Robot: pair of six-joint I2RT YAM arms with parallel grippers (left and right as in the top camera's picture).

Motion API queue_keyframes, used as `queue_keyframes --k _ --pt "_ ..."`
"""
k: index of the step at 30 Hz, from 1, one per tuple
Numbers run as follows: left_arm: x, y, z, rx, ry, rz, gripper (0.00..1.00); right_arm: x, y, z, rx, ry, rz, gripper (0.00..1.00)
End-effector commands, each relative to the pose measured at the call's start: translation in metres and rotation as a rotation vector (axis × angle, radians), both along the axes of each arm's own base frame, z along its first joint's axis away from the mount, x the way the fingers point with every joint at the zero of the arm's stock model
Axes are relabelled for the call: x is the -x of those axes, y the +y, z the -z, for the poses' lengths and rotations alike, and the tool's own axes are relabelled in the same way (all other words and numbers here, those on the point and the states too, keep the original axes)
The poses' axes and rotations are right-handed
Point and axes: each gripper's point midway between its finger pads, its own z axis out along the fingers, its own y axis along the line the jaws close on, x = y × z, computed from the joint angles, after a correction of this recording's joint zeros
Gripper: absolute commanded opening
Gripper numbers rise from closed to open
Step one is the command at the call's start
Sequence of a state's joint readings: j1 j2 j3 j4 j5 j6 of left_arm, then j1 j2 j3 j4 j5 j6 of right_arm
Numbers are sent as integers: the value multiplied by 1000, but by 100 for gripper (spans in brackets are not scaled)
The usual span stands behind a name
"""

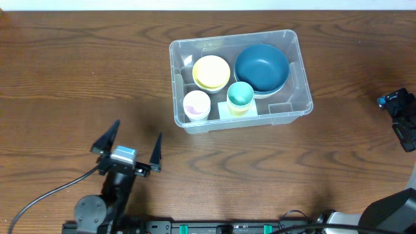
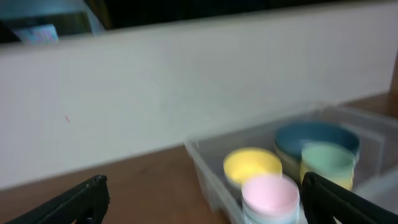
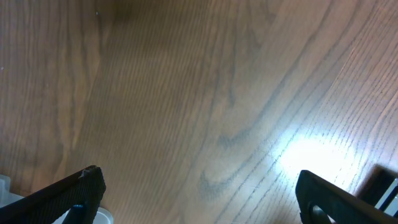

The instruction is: Pack container

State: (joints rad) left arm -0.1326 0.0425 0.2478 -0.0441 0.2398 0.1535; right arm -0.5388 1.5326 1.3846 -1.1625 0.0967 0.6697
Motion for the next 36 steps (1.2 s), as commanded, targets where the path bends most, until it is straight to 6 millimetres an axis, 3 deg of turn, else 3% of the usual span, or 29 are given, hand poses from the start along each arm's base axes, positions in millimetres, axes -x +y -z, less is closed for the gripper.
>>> queue_keyframes --k 1,13,21,28,36 --pt "-1 -4 14 6 -5 27 98 1 -2 -1 3 -3 15 99" --pt "-17 2 98 -53 149 -8 98 1 -2 -1 3 -3 15 99" --pt "-21 23 111 -59 202 -108 98 1 -2 -1 3 -3 15 99" --pt "-22 31 112 -61 207 -159 98 1 -2 -1 3 -3 15 99" --pt "-24 55 115 -68 221 -298 98 1 -2 -1 3 -3 15 99"
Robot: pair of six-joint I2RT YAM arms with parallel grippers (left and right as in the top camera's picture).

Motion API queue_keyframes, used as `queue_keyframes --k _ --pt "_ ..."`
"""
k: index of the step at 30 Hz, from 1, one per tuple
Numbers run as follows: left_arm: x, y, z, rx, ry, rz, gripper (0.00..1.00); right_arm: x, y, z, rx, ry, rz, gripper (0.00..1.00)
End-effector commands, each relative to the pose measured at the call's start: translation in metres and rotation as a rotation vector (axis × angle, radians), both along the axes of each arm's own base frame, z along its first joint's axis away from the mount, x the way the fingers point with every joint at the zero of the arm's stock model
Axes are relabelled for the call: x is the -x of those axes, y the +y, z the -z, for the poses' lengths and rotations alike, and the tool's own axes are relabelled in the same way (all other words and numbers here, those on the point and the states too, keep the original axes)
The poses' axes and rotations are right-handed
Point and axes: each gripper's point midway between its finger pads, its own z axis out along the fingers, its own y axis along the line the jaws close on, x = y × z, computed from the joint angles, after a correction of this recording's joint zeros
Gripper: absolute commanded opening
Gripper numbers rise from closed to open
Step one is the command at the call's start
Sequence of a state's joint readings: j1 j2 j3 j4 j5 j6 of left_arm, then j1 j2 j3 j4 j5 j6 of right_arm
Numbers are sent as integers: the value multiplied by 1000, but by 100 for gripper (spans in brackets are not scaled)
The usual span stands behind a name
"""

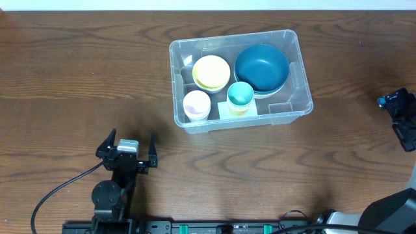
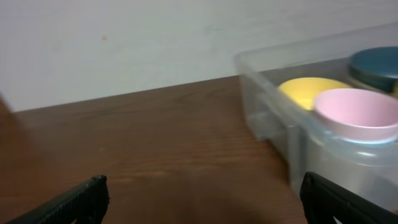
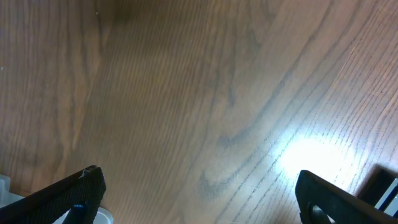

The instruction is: Pack container

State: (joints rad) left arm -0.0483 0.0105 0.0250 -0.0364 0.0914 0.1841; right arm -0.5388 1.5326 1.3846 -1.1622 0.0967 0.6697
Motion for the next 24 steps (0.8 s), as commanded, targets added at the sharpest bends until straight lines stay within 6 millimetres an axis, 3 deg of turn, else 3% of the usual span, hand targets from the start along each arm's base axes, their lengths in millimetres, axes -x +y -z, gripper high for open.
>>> queue_keyframes --k 1,24 --pt "0 12 17 -18 46 -64 98 1 -2 -1 3 -3 15 99" --pt "0 10 17 8 48 -60 98 1 -2 -1 3 -3 15 99"
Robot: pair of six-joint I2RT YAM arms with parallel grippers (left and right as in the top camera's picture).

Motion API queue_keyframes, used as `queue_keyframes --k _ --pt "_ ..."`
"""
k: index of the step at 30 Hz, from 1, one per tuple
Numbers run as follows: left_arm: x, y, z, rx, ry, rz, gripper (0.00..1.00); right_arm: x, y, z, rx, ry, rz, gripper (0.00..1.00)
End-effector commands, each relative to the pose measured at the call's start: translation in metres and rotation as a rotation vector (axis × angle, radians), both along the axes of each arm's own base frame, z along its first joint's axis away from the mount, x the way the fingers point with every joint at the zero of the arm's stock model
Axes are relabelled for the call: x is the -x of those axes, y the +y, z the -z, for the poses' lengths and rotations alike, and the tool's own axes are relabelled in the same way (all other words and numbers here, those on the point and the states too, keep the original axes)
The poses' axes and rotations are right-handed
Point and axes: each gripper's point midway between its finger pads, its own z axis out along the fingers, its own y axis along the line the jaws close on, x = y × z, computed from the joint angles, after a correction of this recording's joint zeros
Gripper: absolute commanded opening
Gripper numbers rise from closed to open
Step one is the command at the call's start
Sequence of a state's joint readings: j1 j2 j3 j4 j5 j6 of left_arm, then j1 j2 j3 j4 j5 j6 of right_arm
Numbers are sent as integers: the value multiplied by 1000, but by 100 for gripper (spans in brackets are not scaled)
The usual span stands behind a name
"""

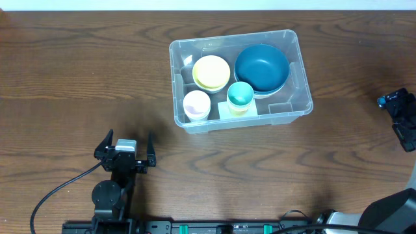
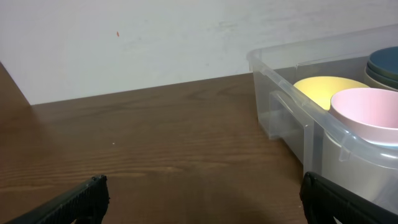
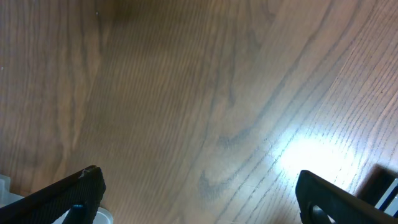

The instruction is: Pack container

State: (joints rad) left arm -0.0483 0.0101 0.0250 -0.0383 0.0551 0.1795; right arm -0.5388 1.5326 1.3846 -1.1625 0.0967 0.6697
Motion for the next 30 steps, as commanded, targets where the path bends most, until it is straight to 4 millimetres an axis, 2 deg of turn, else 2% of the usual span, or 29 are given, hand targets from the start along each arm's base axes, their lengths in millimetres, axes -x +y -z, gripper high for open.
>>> queue_keyframes --k 1,10,14,17,22,26,30 --pt "0 4 16 7 46 -23 98 1 -2 -1 3 -3 15 99" --pt "0 4 16 8 46 -23 98 0 1 -1 3 -3 6 99" --pt "0 4 16 8 46 -23 98 -11 19 -5 9 -14 -58 99" --pt "0 4 16 8 46 -23 98 -21 45 -18 28 -53 -145 99" --pt "0 4 16 8 46 -23 98 -33 107 -50 63 -156 -348 99" --pt "0 4 16 8 46 -23 98 -25 137 -76 202 -171 -581 99" --pt "0 4 16 8 46 -23 98 -6 171 -103 237 -261 -728 99"
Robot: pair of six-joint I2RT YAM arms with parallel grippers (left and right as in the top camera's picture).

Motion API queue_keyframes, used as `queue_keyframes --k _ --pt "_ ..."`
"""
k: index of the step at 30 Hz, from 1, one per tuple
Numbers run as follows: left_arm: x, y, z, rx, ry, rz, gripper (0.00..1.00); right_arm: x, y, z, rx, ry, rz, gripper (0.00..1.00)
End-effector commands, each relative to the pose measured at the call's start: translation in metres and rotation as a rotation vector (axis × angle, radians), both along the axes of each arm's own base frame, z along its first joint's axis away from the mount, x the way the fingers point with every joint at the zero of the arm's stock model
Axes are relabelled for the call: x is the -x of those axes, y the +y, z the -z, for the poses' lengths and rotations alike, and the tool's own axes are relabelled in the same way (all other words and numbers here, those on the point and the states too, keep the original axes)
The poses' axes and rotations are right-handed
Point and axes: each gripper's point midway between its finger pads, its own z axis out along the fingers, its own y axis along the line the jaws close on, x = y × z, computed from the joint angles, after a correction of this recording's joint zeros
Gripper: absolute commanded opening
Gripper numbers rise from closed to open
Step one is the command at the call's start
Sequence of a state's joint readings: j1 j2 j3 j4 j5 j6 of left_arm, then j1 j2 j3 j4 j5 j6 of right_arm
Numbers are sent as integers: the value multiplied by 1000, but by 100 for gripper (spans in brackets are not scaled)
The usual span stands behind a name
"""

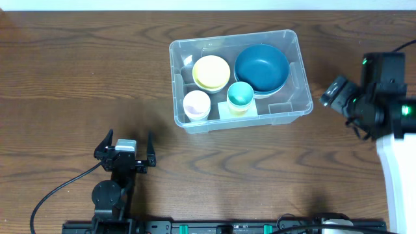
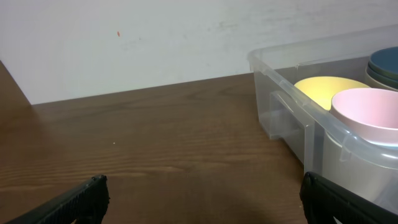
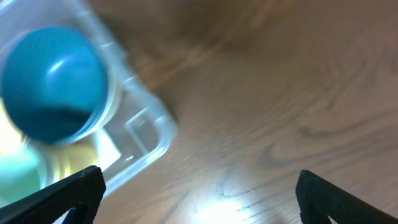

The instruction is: Pack container

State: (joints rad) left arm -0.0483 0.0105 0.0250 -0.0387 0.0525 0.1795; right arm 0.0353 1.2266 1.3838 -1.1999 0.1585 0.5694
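Note:
A clear plastic container [image 1: 296, 71] stands at the table's middle back. It holds a blue bowl [image 1: 261, 67], a yellow bowl [image 1: 211, 71], a pink cup [image 1: 196, 104] and a teal cup [image 1: 240, 95]. My left gripper [image 1: 125, 147] rests low at the front left, open and empty. Its own view looks level at the container [image 2: 280, 121], with the pink cup [image 2: 367, 115] nearest. My right gripper [image 1: 339, 93] hovers just right of the container, open and empty. Its blurred view shows the blue bowl [image 3: 53, 84] and a container corner [image 3: 152, 127].
Bare wooden table [image 1: 78, 71] spreads to the left of the container and in front of it. A pale wall [image 2: 155, 43] runs behind the table's far edge. A black cable [image 1: 58, 192] trails from the left arm toward the front edge.
My right arm has moved in from the table's right edge to just right of the container, and its view now takes in the blue bowl. The left arm has not moved.
My left gripper was open and raised at the front left, looking down at the container. By 1.8 s ago it sat lower and nearer the front edge, and stayed there. The right arm stayed at the right edge, then came close to the container.

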Motion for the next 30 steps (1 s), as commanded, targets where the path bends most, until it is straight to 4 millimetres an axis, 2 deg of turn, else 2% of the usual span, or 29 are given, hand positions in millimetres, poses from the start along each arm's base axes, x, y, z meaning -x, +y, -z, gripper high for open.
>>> queue_keyframes --k 1,8,12,15,18,23,30 --pt "0 4 16 8 46 -21 98 15 8 -24 92 -73 -104 99" --pt "0 4 16 8 46 -21 98 44 3 -62 131 -305 -116 99" --pt "0 4 16 8 46 -21 98 38 6 -76 107 -554 -104 99" --pt "0 4 16 8 46 -21 98 31 14 -79 65 -736 -127 99" --pt "0 4 16 8 46 -21 98 29 22 -72 35 -876 -152 99" --pt "0 4 16 8 46 -21 98 33 31 -51 57 -1041 -228 99" --pt "0 4 16 8 46 -21 98 41 29 -7 62 -1105 -221 99"
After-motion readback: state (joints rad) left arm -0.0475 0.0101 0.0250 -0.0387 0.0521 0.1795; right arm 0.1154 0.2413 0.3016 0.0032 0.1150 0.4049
